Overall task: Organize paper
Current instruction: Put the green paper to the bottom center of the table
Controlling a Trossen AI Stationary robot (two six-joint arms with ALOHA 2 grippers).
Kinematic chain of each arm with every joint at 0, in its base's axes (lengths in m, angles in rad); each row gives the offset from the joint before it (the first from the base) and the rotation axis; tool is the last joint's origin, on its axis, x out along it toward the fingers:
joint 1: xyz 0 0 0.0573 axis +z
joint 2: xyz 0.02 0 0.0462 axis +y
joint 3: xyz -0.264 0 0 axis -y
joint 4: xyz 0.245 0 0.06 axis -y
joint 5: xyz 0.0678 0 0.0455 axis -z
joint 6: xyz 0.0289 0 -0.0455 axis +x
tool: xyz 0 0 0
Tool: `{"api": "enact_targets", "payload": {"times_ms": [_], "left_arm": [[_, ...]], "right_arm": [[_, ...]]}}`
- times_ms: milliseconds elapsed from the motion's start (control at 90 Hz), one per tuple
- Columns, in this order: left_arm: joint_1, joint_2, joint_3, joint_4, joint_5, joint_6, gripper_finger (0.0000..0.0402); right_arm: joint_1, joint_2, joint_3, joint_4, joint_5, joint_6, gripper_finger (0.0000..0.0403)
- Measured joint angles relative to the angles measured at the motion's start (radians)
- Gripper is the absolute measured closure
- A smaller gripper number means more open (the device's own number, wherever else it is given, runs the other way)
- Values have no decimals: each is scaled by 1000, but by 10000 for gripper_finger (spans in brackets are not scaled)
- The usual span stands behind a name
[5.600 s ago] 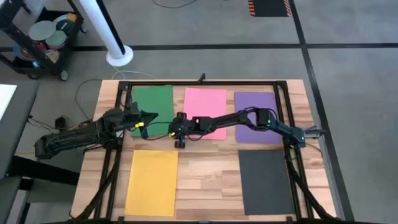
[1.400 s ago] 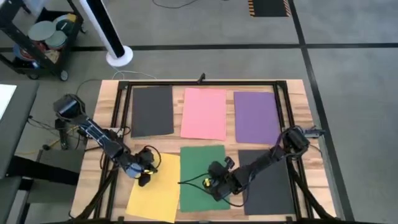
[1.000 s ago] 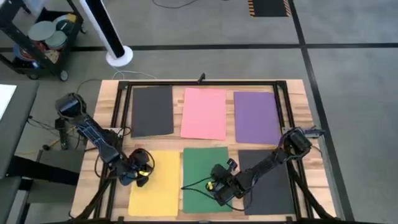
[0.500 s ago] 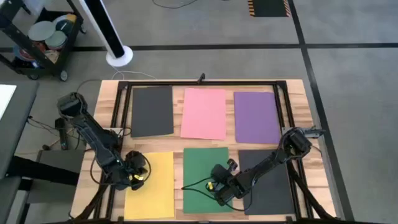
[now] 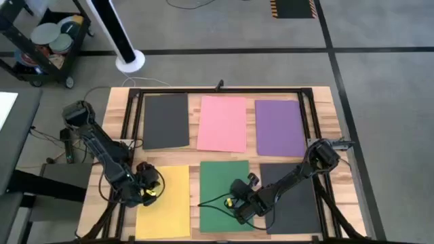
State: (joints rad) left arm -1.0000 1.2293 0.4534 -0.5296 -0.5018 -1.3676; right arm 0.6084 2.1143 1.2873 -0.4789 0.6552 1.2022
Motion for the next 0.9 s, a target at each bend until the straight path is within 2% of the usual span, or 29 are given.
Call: {"api": "enact_targets", "payload": {"times_ms": [600, 900], "left_arm": [[1, 2, 0, -123, -3, 35, 401], [1, 70, 3, -124, -31, 32, 402]], "right_arm": [[0, 0, 0, 1, 1, -6, 403], [0, 0, 0, 1, 3, -6, 403]]}}
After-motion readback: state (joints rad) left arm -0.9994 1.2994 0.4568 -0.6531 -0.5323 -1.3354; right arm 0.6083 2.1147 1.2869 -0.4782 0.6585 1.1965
